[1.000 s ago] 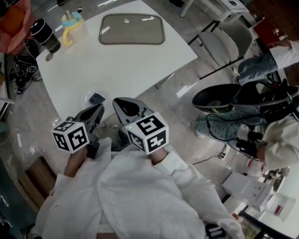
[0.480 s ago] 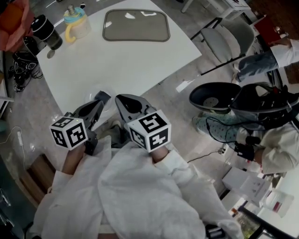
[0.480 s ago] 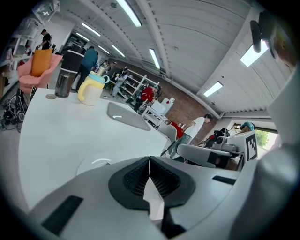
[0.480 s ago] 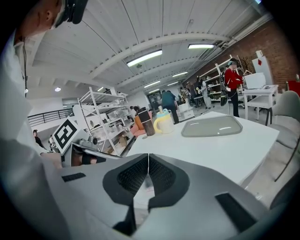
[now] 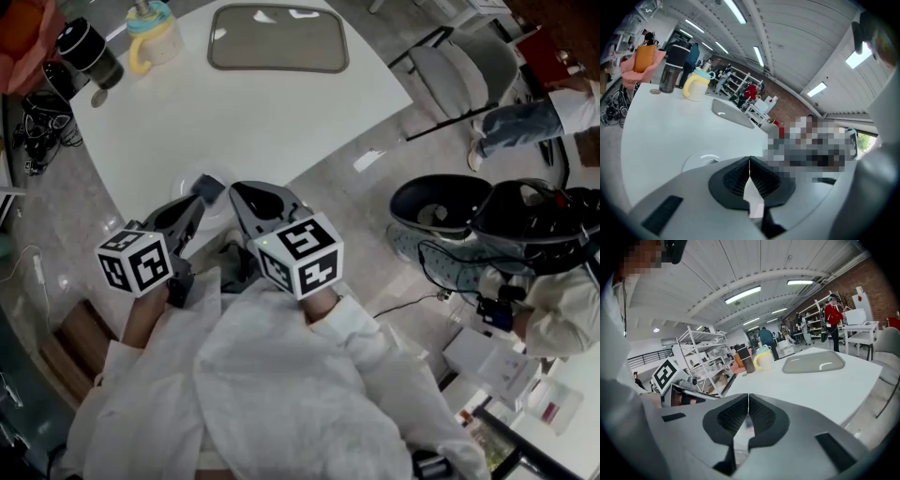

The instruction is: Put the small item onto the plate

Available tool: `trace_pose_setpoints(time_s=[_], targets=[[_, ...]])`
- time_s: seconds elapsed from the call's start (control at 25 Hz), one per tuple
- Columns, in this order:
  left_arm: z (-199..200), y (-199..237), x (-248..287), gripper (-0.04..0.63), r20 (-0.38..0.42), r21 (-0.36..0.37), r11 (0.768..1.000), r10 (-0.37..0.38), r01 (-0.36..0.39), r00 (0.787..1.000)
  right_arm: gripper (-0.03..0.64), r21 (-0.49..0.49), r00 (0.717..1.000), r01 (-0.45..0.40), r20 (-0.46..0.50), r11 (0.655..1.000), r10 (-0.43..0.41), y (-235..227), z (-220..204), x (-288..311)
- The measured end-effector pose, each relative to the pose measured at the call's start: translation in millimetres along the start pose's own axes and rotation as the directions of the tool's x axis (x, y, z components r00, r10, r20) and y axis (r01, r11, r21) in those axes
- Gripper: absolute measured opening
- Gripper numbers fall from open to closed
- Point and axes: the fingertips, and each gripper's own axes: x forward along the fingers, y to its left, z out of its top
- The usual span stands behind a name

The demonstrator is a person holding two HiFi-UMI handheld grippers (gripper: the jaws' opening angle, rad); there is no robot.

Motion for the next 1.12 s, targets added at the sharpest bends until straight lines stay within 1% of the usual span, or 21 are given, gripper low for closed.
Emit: trace_pose_setpoints(time_s=[0.16,0.4,0.6,0.68,0.92,1.12], targets=[[-16.4,4.1,-4.4,0.011,0.004,-0.007,1.0,0.02,-0.02,1.0,0.015,0.005,1.0,-0.004,-0.01,1.0,0.004,4.2,-17.9,-2.8],[-14.7,23.8,-6.3,0.011,0.007,-0.04,0.998,0.053,-0.053,0.999,0.015,0.014,0.999,-0.019,-0.046,1.0,0.019,4.8,-25.6,11.5],[-22.7,30.1,-5.7,0.011,-0.008,-0.091,0.994,0.054,-0.054,0.999,0.015,0.032,0.996,-0.026,-0.079,0.999,0.029,4.6,-35.3,14.8],[-24.5,35.8,-7.4,0.011,-0.01,-0.11,0.992,0.067,-0.068,0.998,0.015,0.037,0.995,-0.03,-0.093,0.999,0.033,6.1,-38.8,18.1],[-32.4,54.1,-10.6,0.011,-0.018,-0.147,0.986,0.082,-0.084,0.996,0.017,0.06,0.991,-0.04,-0.128,0.997,0.048,8.6,-53.2,30.9],[-43.3,65.0,-11.5,0.011,-0.036,-0.17,0.979,0.106,-0.11,0.994,0.017,0.085,0.988,-0.029,-0.149,0.996,0.041,3.5,-64.6,33.4]])
